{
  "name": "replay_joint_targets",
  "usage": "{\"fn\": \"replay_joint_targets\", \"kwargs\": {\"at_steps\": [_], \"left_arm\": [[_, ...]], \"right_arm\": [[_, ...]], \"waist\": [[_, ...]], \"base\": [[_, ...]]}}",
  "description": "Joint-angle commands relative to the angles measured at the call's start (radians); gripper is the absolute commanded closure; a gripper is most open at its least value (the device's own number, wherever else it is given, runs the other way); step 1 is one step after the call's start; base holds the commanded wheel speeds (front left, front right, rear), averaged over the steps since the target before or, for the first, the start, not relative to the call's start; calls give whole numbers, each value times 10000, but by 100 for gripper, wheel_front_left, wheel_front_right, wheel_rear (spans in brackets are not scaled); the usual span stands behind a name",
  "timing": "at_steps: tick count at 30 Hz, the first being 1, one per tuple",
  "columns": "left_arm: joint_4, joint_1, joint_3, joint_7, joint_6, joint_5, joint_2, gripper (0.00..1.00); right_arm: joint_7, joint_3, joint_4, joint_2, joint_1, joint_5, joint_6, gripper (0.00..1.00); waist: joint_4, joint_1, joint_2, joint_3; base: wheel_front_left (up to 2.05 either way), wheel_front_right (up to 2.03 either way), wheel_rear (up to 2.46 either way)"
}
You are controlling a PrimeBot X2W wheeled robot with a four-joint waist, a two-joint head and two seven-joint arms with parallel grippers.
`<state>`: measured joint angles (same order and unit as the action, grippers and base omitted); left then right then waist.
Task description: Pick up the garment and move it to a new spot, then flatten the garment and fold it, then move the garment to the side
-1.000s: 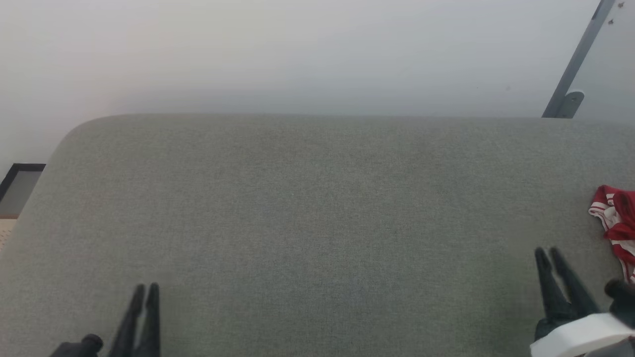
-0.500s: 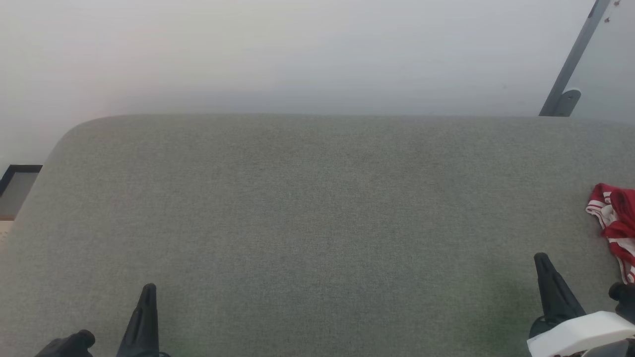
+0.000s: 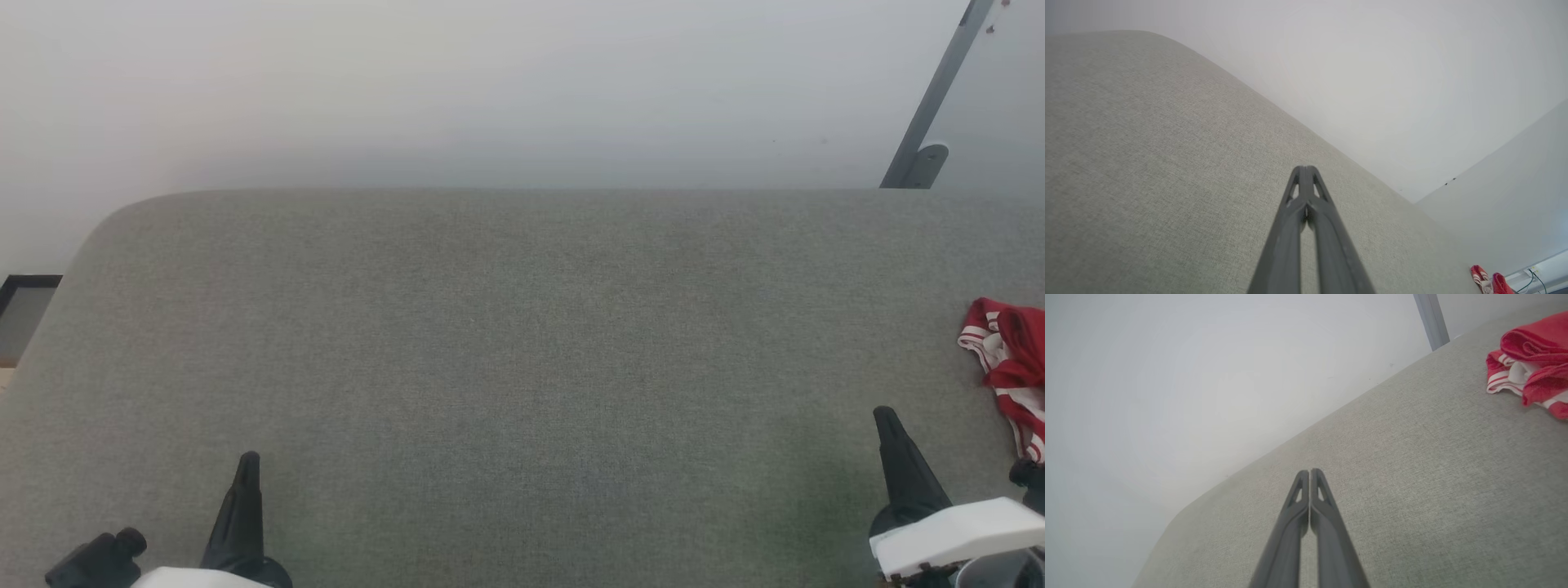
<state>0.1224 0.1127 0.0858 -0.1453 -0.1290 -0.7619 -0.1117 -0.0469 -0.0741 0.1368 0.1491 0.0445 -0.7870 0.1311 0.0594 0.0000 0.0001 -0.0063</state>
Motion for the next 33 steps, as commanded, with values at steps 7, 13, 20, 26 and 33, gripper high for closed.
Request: {"fn": "replay_joint_targets", "kwargs": {"at_steps": [7,13,20,26,33], "left_arm": [[50,-498,29,316,-8,-1183,25,100],[159,-668,39,523,-10,-1898,66,100],[293,-886,53,783,-12,-2805,118,100],[378,-1003,63,933,-13,-3317,155,100],[485,-1167,80,1137,-15,-4008,205,100]], "right_arm": [[234,-97,36,-97,-433,-1113,0,100],[361,-127,128,-184,-540,-1796,0,100],[535,-163,256,-292,-674,-2648,0,100],[633,-184,331,-354,-775,-3148,0,100],[766,-214,422,-433,-864,-3802,0,100]], "waist": [[-47,0,-1,8],[-83,0,-1,13],[-132,0,-1,21],[-162,0,-1,26],[-205,0,-1,33]], "base": [[0,0,0],[0,0,0],[0,0,0],[0,0,0],[0,0,0]]}}
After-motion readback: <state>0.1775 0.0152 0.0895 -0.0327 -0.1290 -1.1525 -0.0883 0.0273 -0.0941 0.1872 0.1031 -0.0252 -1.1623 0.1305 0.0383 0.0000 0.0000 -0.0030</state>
